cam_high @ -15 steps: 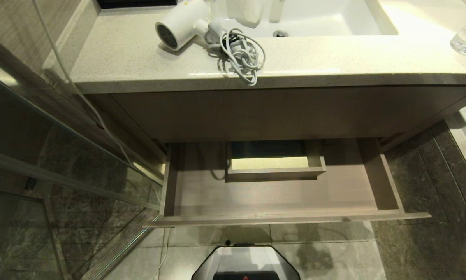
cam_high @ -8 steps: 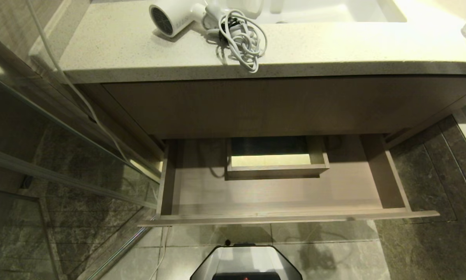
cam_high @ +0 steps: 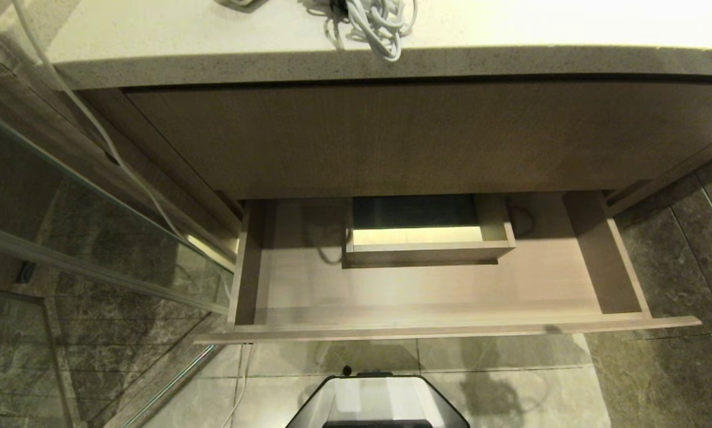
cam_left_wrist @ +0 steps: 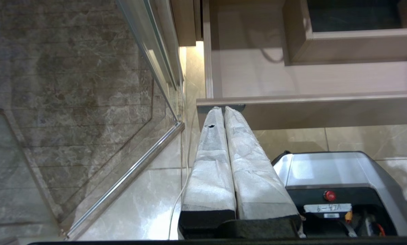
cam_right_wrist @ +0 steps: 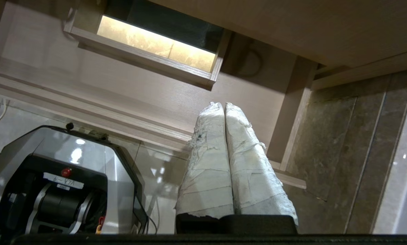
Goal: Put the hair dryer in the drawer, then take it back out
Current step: Close the drawer
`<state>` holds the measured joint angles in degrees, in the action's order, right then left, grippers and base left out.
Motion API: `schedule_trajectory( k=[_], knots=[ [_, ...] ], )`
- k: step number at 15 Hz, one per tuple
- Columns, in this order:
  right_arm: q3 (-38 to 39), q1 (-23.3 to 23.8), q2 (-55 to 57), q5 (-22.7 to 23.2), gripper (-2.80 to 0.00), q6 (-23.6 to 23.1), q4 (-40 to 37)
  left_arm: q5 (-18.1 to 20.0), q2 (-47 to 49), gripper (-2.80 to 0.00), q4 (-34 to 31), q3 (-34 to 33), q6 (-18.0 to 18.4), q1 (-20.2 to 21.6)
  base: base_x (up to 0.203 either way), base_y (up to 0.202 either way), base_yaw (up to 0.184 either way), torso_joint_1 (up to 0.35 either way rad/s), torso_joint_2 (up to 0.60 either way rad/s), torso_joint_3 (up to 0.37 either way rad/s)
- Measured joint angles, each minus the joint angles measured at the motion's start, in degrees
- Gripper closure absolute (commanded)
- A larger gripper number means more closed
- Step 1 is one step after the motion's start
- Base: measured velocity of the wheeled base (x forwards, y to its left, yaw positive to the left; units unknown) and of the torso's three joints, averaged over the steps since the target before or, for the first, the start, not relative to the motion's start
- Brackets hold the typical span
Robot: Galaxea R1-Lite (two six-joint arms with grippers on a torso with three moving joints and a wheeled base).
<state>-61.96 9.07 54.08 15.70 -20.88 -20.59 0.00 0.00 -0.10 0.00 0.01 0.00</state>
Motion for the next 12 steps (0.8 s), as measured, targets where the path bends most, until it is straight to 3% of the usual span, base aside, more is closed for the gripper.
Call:
schedule_trajectory(
  k=[7, 12],
  knots=[
    [0.64, 0.05, -0.41, 0.02, 0.00, 0.02, 0.39, 0.00, 0.00, 0.00, 0.09, 0.07, -0.01, 0.00, 0.000, 0.000, 0.000, -0.343, 0.49, 0.156],
    [1.17, -0.01, -1.22, 0.09, 0.00, -0.06, 0.72, 0.00, 0.00, 0.00, -0.06, 0.00, -0.01, 0.00, 0.000, 0.000, 0.000, -0.089, 0.39, 0.290]
  ],
)
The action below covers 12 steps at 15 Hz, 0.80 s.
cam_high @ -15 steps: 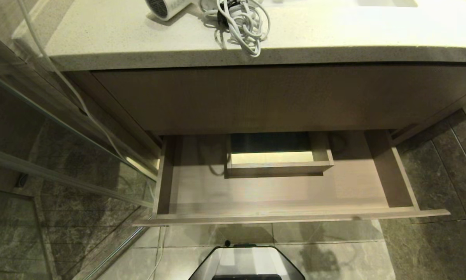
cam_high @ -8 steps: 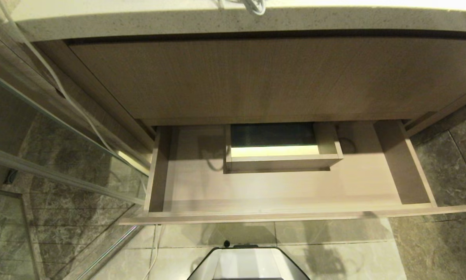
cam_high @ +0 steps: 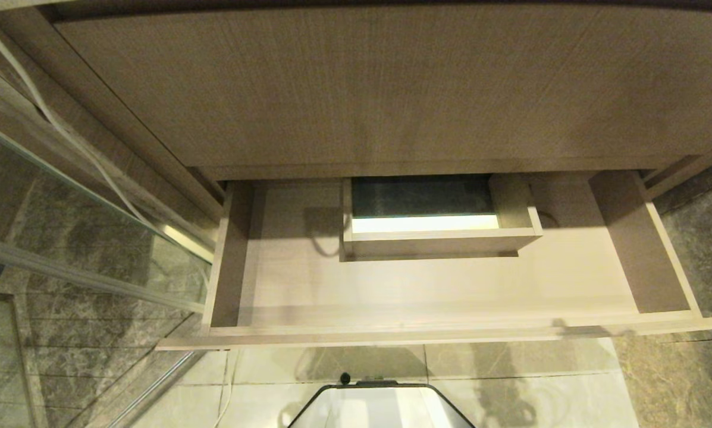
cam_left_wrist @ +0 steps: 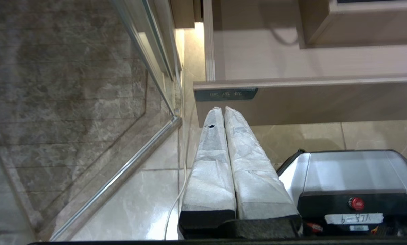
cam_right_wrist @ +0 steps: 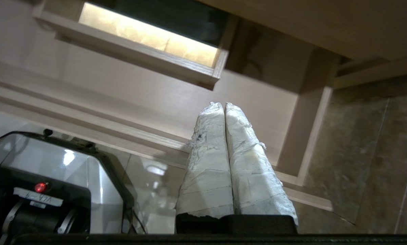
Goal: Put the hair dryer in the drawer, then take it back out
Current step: Close the drawer
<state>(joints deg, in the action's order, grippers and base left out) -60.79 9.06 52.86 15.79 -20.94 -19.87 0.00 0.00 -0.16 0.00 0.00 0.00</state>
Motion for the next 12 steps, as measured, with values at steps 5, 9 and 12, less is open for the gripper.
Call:
schedule_trajectory(
  k=[5, 9, 12],
  knots=[
    [1.17, -0.02, -0.81, 0.02, 0.00, -0.28, -0.01, 0.00, 0.00, 0.00, 0.02, 0.00, 0.00, 0.00, 0.000, 0.000, 0.000, 0.071, 0.25, 0.328],
    [3.49, 0.18, -2.18, -0.09, 0.00, -0.27, 0.27, 0.00, 0.00, 0.00, 0.06, 0.02, 0.00, 0.00, 0.000, 0.000, 0.000, 0.072, 0.04, 0.104],
    [6.08, 1.11, -2.73, -0.17, 0.00, -0.06, -0.33, 0.00, 0.00, 0.00, 0.06, 0.02, 0.00, 0.00, 0.000, 0.000, 0.000, 0.027, 0.01, 0.038]
  ],
)
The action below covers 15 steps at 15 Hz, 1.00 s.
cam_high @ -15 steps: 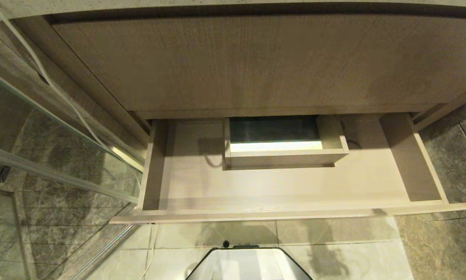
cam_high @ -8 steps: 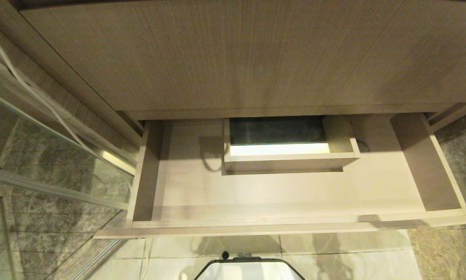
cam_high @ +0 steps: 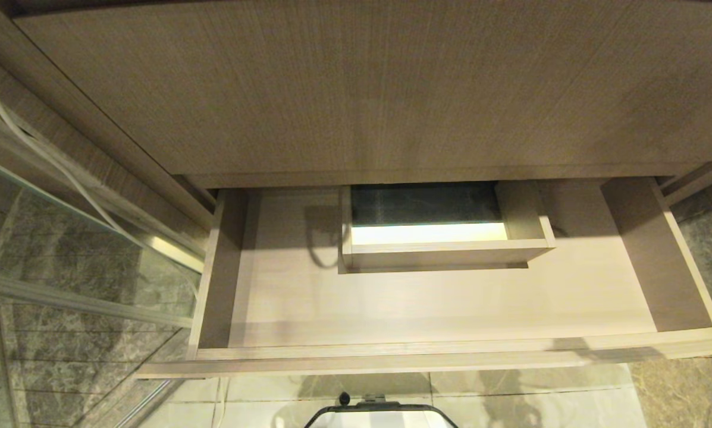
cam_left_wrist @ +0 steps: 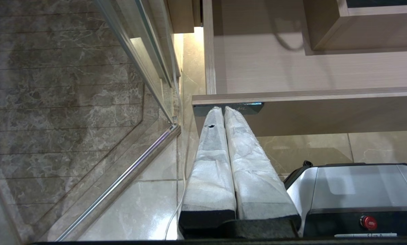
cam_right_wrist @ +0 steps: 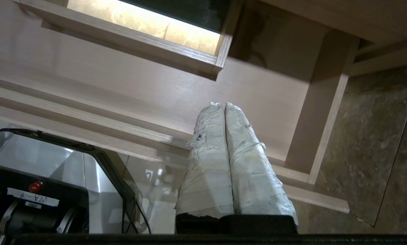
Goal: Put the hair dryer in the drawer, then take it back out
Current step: Close the drawer
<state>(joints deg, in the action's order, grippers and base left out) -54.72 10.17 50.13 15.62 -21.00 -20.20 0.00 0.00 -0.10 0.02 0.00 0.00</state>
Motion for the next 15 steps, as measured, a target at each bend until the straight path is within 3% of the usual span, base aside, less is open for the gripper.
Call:
schedule_trajectory(
  k=[5, 11, 15],
  knots=[
    [5.12, 2.81, 1.80, -3.82, 0.00, 0.24, -2.61, 0.00, 0.00, 0.00, 0.02, 0.00, 0.02, 0.00, 0.000, 0.000, 0.000, 0.010, 0.00, 0.018],
    [7.88, 8.56, 12.53, -9.72, 0.00, -0.10, -1.93, 0.00, 0.00, 0.00, 0.00, 0.00, 0.00, 0.00, 0.000, 0.000, 0.000, 0.000, 0.00, 0.000],
    [10.33, 10.71, 21.14, -21.36, 0.00, -0.13, -5.07, 0.00, 0.00, 0.00, 0.00, 0.00, 0.00, 0.00, 0.000, 0.000, 0.000, 0.000, 0.00, 0.000]
  ],
)
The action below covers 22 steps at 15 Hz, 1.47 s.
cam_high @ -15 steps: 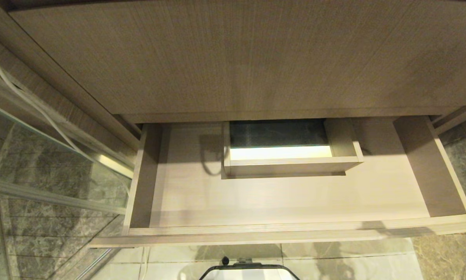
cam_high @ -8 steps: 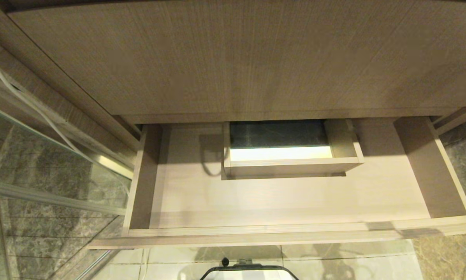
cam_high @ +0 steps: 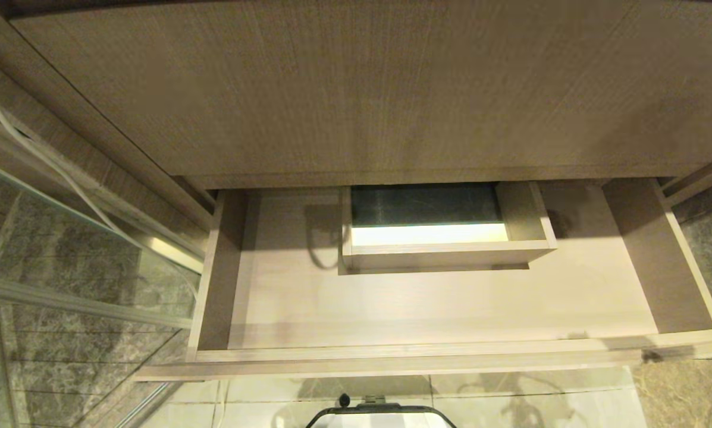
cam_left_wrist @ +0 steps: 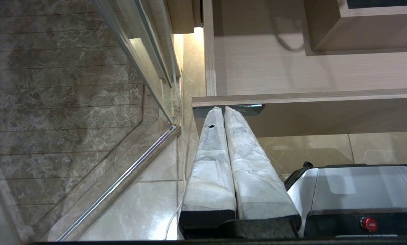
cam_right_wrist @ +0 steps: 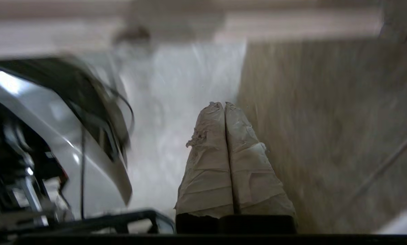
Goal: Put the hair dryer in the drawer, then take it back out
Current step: Close the drawer
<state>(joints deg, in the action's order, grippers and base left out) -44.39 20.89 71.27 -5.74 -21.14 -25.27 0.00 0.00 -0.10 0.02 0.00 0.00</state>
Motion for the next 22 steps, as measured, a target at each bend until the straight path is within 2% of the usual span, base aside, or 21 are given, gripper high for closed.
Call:
schedule_trajectory(
  k=[4, 7, 11, 13, 17, 22],
  knots=[
    [2.28, 1.74, 6.62, -2.15, 0.00, -0.05, -0.28, 0.00, 0.00, 0.00, 0.00, 0.00, 0.00, 0.00, 0.000, 0.000, 0.000, 0.000, 0.00, 0.000],
    [3.44, 2.15, 12.24, -6.42, 0.00, 0.13, -1.31, 0.00, 0.00, 0.00, 0.01, 0.00, 0.00, 0.00, 0.000, 0.000, 0.000, 0.000, 0.00, 0.000],
    [4.29, 2.15, 17.86, -6.63, 0.00, 0.39, -0.74, 0.00, 0.00, 0.00, 0.02, -0.02, 0.00, 0.00, 0.000, 0.000, 0.000, 0.000, 0.00, 0.000],
    [4.48, 1.88, 20.14, -5.36, 0.00, 0.44, 1.15, 0.00, 0.00, 0.00, 0.00, -0.02, 0.00, 0.00, 0.000, 0.000, 0.000, 0.000, 0.00, 0.000],
    [3.66, 1.40, 23.73, 0.56, 0.00, 0.39, 8.44, 0.00, 0.00, 0.00, -0.01, 0.00, 0.02, 0.00, 0.000, 0.000, 0.000, 0.000, 0.00, 0.000],
    [2.97, 1.11, 25.01, 4.64, 0.00, 0.43, 15.60, 0.00, 0.00, 0.00, 0.00, 0.00, 0.00, 0.00, 0.000, 0.000, 0.000, 0.000, 0.00, 0.000]
  ],
)
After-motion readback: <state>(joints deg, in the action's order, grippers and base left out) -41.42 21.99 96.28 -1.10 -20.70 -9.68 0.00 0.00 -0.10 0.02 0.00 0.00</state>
